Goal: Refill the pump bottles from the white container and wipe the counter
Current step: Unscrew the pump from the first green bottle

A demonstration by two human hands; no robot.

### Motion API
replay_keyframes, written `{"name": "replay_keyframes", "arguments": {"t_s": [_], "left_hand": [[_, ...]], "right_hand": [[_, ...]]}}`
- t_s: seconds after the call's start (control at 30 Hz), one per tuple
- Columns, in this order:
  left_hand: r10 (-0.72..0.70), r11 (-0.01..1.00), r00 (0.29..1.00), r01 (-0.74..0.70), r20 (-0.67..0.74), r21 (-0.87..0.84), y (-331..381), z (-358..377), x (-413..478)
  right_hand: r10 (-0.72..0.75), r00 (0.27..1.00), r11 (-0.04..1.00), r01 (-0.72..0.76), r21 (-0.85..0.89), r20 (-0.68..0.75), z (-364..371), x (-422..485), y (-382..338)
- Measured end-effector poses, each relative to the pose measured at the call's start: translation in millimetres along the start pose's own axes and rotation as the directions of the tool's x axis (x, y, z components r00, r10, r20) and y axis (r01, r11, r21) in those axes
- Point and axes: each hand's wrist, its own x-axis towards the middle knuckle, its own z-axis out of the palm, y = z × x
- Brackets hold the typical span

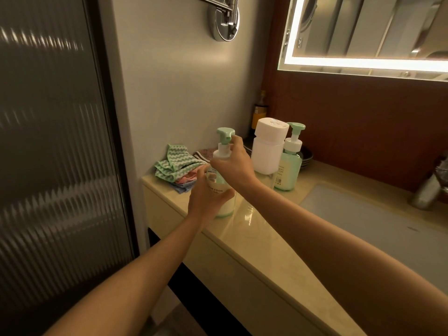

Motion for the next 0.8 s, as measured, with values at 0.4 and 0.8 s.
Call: {"name": "replay_keyframes", "arguments": {"t_s": [0.4, 0.8], "left_hand": [[0.017, 1.000, 1.000, -0.017, 0.003, -0.016, 1.5, 0.3, -1.4], [0.020, 1.000, 1.000, -0.019, 0.002, -0.016, 0.6, 0.5, -0.6]], "right_hand": [[0.009, 0.999, 1.000, -0.008, 0.026, -0.050, 2.6, -3.6, -2.5], [0.009, 0.998, 1.000, -0.008, 0.004, -0.062, 2.5, -1.5, 3.0]]}}
